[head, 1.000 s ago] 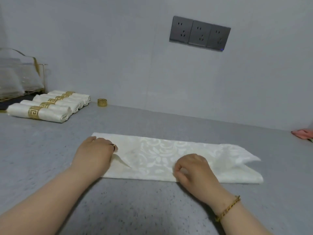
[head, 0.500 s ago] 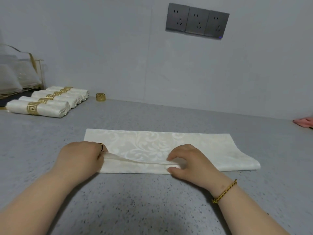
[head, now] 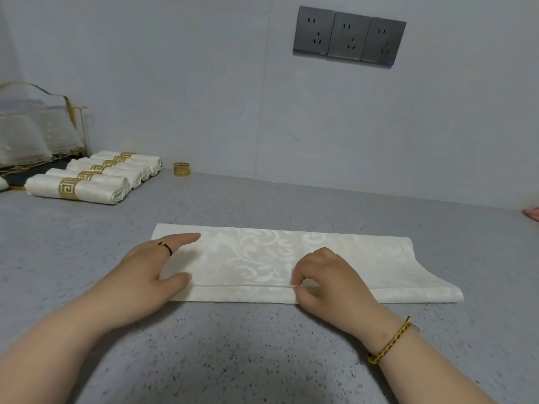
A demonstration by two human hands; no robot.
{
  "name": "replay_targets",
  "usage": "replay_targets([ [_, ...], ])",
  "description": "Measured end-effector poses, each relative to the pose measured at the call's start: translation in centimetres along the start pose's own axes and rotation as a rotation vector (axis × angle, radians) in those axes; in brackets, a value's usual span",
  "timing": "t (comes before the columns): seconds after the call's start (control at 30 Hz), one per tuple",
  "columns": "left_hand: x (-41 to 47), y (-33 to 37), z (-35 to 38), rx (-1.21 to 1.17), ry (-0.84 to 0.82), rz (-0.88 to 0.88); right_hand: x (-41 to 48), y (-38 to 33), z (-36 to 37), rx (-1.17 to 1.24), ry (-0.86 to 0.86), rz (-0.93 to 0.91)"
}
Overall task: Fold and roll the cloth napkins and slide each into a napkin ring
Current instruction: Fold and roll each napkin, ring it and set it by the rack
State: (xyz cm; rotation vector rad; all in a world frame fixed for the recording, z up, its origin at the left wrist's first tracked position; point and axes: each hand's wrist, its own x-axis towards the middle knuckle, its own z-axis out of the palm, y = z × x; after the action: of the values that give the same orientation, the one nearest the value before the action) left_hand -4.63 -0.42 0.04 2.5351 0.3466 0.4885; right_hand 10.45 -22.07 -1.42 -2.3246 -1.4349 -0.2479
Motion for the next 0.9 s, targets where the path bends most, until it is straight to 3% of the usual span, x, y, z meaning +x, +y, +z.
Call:
replay_targets([
  [0.1,2.1,1.8,0.5,0.074,-0.046,0.085,0.0,-0.1,0.1,0.026,-0.032,-0.003],
  [0.23,6.2,3.9,3.4,0.3,-0.137,-0.006,-0.3,0.0,0.4,0.073,-0.039,-0.023],
  [0.4,7.6,3.0,6.8,0.386,-0.348,-0.129,-0.1,0.4,1.1,0.086,0.01,-0.083],
  [0.5,7.0,2.8,7.5,0.453,-0.363,-0.123,-0.2,0.1,1.1,0.092,-0.007,-0.11],
  [0.67,6.2,2.6,7.5,0.452,-0.339,-0.109,0.0,-0.1,0.5,0.141,-0.063,0.026],
  [0.8,5.7,2.5,7.2,0.387,-0.24,-0.061,-0.1,0.7,0.3,0.004,-0.343,0.294],
  [0.9,5.4,1.6,6.1,0.435,-0.281,-0.079,0.0,0.9,0.5,-0.048,-0.421,0.376],
])
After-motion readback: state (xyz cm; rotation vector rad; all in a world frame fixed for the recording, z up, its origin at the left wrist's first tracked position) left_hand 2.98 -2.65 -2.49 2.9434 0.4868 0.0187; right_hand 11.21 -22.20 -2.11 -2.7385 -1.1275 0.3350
